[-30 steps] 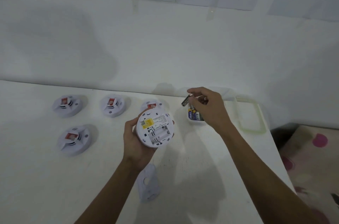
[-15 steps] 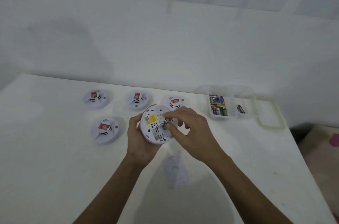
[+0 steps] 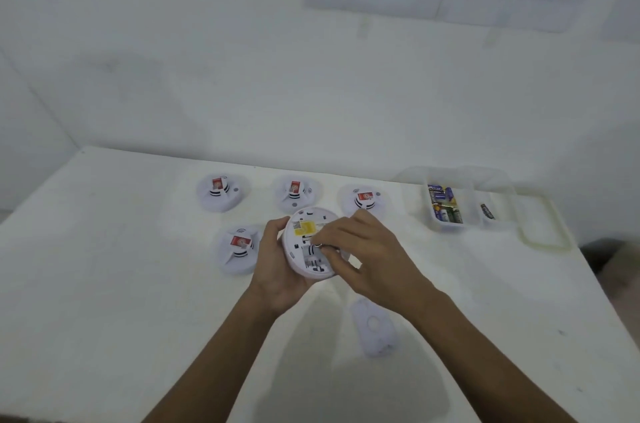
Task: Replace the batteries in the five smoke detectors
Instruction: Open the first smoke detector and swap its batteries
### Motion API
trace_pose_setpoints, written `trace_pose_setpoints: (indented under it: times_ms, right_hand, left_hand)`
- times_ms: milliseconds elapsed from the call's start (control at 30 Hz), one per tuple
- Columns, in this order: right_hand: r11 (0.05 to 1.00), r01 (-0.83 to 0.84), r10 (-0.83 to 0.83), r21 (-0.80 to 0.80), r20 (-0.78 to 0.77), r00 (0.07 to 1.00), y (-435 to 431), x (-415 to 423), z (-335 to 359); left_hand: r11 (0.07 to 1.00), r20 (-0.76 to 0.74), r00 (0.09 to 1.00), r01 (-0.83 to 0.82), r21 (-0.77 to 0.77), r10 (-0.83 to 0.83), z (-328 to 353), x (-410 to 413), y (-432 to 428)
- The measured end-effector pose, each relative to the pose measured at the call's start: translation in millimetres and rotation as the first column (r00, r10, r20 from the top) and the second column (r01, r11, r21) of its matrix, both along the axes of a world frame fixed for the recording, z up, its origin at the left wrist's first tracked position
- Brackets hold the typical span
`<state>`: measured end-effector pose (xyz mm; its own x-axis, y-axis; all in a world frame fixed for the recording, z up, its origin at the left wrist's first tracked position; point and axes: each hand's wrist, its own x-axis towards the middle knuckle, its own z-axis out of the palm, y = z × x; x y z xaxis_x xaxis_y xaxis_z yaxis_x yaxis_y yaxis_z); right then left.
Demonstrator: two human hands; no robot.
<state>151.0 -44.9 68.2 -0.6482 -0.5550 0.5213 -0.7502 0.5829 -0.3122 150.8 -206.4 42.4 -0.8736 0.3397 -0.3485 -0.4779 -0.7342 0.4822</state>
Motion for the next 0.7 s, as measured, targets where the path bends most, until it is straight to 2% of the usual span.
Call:
trace_pose_setpoints:
  times_ms: [167, 433, 700]
  right_hand:
    - [0.991, -0.068, 0.068, 0.113, 0.009, 0.998, -2.1, -6.4, 0.9]
    - [0.958, -0.131, 0.131, 0.254, 0.016, 0.991, -2.7, -13.5, 9.4]
    - [0.937, -0.159, 0.157, 0.310, 0.031, 0.987, -3.8, -10.1, 20.8]
  left_hand:
    - [0.999, -0.039, 0.999, 0.028, -0.018, -0.029, 8.3, 1.1, -0.5]
    - [1.000, 0.008, 1.000, 0.002, -0.004, -0.002, 6.7, 0.2, -3.1]
    - [1.000, -0.026, 1.000, -0.011, 0.023, 0.012, 10.9, 4.5, -2.1]
